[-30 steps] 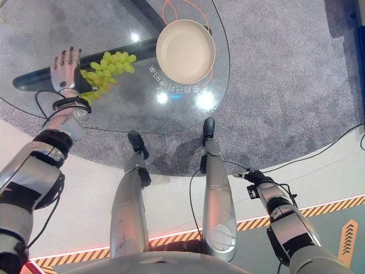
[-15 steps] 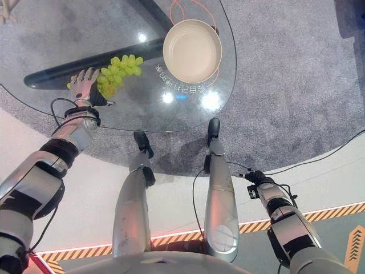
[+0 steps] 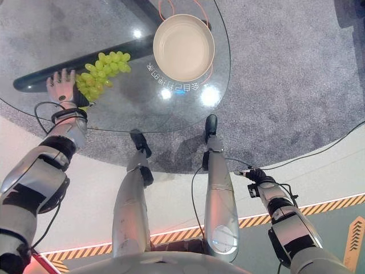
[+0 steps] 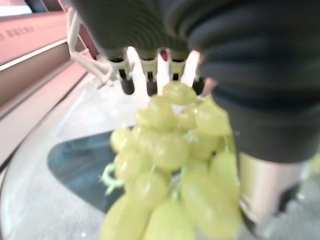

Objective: Pick up fruits into the plate

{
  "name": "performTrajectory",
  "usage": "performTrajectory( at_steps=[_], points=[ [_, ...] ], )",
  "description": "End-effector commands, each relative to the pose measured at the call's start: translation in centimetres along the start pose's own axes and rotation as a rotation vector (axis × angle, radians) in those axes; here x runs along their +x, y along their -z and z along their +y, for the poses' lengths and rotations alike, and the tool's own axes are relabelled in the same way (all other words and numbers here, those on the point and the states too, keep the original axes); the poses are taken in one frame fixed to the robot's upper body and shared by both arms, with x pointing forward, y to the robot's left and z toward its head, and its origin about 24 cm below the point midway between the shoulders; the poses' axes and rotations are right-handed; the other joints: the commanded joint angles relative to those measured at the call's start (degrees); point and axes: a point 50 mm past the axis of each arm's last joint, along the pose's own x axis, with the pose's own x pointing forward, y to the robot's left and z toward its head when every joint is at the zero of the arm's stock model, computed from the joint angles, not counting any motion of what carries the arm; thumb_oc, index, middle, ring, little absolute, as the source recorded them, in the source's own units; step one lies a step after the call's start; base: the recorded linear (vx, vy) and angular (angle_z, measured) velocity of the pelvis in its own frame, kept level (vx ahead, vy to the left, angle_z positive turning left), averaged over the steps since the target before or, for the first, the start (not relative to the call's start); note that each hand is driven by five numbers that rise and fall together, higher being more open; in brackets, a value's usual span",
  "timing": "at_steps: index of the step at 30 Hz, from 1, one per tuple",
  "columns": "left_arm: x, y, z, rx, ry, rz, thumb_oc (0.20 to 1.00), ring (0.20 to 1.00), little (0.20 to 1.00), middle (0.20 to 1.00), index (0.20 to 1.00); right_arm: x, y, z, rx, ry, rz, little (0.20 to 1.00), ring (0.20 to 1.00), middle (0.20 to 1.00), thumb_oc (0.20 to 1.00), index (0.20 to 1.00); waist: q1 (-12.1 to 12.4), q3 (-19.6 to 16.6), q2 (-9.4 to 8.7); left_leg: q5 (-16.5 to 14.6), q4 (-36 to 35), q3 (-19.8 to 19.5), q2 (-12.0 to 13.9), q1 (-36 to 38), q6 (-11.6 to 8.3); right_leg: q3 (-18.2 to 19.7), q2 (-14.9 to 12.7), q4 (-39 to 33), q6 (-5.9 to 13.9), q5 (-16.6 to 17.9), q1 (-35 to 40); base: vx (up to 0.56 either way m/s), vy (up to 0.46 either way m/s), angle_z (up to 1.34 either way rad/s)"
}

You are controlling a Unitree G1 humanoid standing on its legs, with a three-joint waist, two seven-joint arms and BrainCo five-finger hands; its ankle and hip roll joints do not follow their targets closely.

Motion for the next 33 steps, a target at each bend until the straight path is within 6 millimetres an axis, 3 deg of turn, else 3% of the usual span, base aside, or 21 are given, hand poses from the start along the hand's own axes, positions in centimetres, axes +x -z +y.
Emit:
performTrajectory(
  at_steps=[1,8,10,17,24,33],
  points=[
    [1.4,3.1,2.3,0.070,-0.096,0.109,1.000,1.000,1.000,1.000,1.000,-0.5,3.6,-0.4,0.011,0.008,0.077,1.000,1.000,1.000,1.000,1.000,-0.8,-1.2,-3.72,-7.7,11.8,-0.5,-3.1,-7.3,1.19,-0.3,5.8,0.2,-2.13,-0.6,-0.6,-0.01,-0.064,0.00],
    [2.5,2.0,4.3,0.042,-0.149,0.086,1.000,1.000,1.000,1.000,1.000,-0.4,2.6,0.0,0.025,-0.002,0.034,1.000,1.000,1.000,1.000,1.000,-1.6,-1.2,-4.10,-7.5,11.6,-1.0,-3.2,-9.1,0.92,-0.1,6.0,0.0,-2.14,-0.1,-2.4,0.00,-0.010,-0.01],
    [2.6,1.6,4.3,0.019,-0.143,0.072,0.200,0.200,0.200,0.200,0.200,-0.4,2.3,0.1,0.024,-0.002,0.025,1.000,1.000,1.000,1.000,1.000,-1.7,-1.2,-4.04,-7.4,11.3,-0.9,-3.2,-9.2,0.86,-0.1,6.0,-0.2,-2.08,0.0,-2.5,0.00,0.000,0.00],
    [2.0,0.6,2.8,-0.076,-0.026,0.059,0.200,0.200,0.200,0.200,0.200,-0.3,1.7,0.2,0.009,0.013,-0.004,1.000,1.000,1.000,1.000,1.000,-2.0,-1.2,-3.46,-7.2,9.9,-0.2,-3.4,-7.6,0.72,-0.1,5.7,-1.2,-1.77,0.1,-1.3,0.00,0.028,0.00],
    [1.4,1.1,1.1,-0.043,0.110,0.084,0.200,0.200,0.200,0.200,0.200,-0.3,0.5,0.1,0.011,0.039,-0.041,1.000,1.000,1.000,1.000,1.000,-2.1,-1.2,-3.19,-7.1,9.3,0.3,-3.7,-6.1,0.68,0.0,5.5,-2.1,-1.58,0.4,0.0,0.00,0.000,0.00],
    [0.5,1.4,-0.4,-0.068,0.160,0.071,0.200,0.200,0.200,0.200,0.200,-0.4,-0.5,-0.1,0.009,0.080,-0.087,1.000,1.000,1.000,1.000,1.000,-1.8,-1.2,-2.88,-6.9,7.8,1.0,-3.9,-4.1,0.76,-0.3,5.2,-3.2,-1.34,0.5,1.8,0.00,0.000,0.00]
  ],
)
